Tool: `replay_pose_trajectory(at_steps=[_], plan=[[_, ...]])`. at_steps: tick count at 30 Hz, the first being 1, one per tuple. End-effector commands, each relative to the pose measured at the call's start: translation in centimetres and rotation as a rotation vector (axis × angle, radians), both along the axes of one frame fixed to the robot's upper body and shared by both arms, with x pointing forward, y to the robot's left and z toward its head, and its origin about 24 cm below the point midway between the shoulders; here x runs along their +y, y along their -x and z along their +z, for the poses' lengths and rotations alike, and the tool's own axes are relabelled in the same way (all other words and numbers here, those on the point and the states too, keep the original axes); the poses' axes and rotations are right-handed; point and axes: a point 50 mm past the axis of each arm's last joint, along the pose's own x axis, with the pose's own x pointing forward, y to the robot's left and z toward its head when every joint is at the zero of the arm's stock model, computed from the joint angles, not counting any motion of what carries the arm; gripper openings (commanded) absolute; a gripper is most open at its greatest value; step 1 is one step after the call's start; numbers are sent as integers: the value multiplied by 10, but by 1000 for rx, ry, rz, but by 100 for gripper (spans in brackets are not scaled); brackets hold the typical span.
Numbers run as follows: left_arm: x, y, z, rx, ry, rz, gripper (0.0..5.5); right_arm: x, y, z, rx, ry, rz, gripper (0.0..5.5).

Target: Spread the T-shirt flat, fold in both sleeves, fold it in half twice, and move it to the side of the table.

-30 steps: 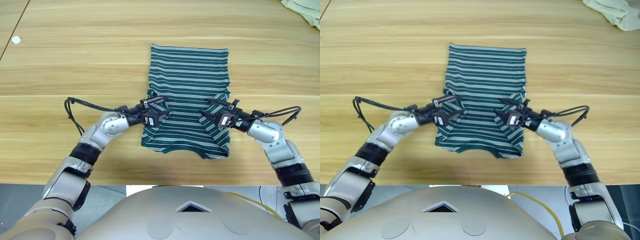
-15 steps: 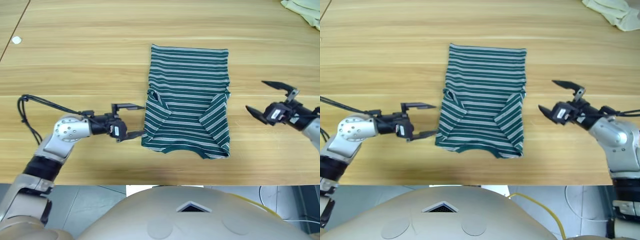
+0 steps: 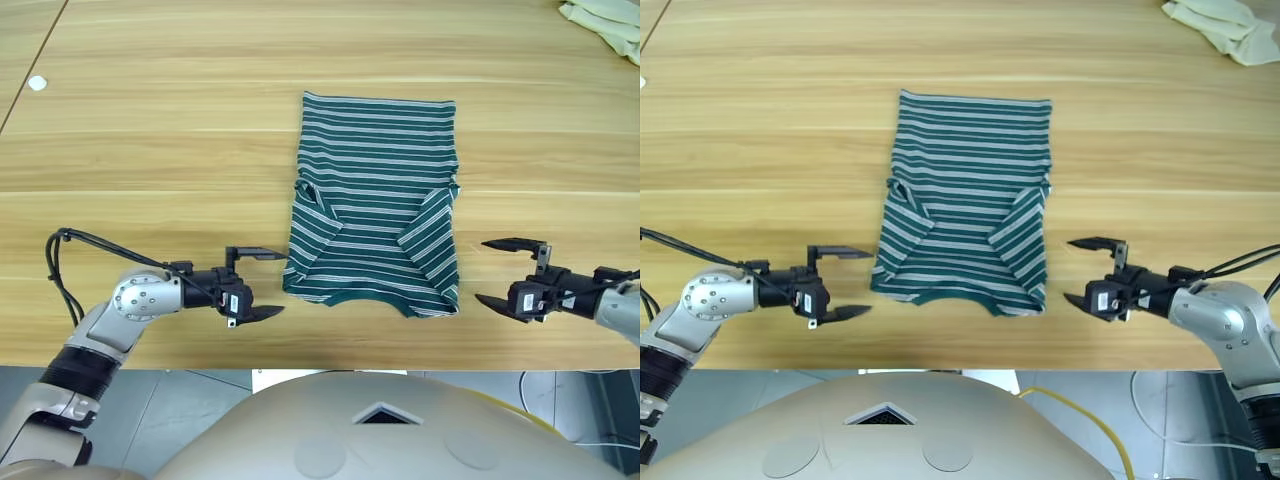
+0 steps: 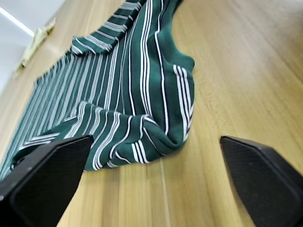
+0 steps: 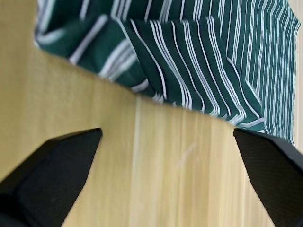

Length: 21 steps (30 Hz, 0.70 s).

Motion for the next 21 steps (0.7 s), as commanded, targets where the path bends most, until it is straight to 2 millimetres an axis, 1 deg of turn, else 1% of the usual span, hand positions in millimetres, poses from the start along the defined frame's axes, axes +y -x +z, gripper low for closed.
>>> replay_pose_trajectory(at_steps=[1, 6, 14, 16, 19, 20, 21], plan=[[-2, 0, -14, 24, -51, -5, 500, 8, 24, -26, 151, -4, 18, 515], [-1, -2, -19, 14, -83, -4, 500, 19, 34, -22, 173, -72, 69, 515], [-1, -6, -17, -8, -75, 0, 500, 20, 37, -24, 170, -69, 74, 515], [-1, -6, -17, -9, -77, -5, 500, 19, 35, -26, 169, -59, 59, 515], [-2, -6, -18, -5, -82, -16, 506, 13, 30, -26, 160, -28, 32, 467], [-2, -5, -18, -4, -85, -18, 485, 12, 29, -27, 156, -16, 28, 445], [-2, -5, -19, -4, -86, -20, 477, 11, 27, -27, 151, -7, 25, 429]])
